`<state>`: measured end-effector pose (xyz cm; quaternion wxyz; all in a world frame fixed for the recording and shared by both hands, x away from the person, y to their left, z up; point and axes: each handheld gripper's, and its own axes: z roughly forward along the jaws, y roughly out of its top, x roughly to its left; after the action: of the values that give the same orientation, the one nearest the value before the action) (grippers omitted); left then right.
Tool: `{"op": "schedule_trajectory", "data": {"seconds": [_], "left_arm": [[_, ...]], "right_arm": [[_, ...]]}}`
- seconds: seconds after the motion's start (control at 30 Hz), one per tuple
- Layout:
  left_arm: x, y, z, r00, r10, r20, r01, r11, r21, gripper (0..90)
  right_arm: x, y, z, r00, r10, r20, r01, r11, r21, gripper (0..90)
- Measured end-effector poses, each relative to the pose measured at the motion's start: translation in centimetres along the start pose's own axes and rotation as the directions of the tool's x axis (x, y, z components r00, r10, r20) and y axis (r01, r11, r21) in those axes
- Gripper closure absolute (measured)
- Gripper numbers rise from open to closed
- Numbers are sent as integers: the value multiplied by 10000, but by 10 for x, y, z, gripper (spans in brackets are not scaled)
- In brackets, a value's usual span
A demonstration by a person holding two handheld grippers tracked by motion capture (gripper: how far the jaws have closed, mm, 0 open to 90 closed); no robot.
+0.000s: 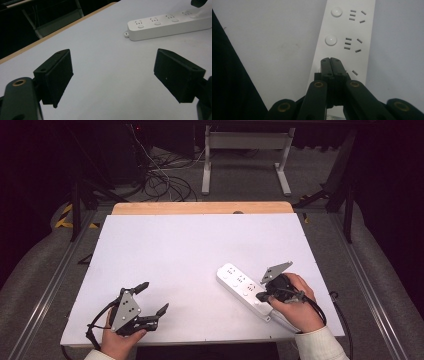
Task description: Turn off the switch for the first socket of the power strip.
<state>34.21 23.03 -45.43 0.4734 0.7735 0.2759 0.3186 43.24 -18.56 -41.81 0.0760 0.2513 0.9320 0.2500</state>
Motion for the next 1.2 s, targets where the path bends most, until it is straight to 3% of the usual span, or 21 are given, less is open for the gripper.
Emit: {"op": "schedule_trajectory", "data": {"seconds": [0.57,1.2], "left_arm": [[-2,0,1,10000,-9,73,8,9999,155,157],[1,0,0,10000,28,-60,-27,9998,179,157]], "right_arm": [[1,0,16,9999,-77,-114,80,9998,179,900],[3,-1,21,10000,9,-18,-9,9998,214,900]]}}
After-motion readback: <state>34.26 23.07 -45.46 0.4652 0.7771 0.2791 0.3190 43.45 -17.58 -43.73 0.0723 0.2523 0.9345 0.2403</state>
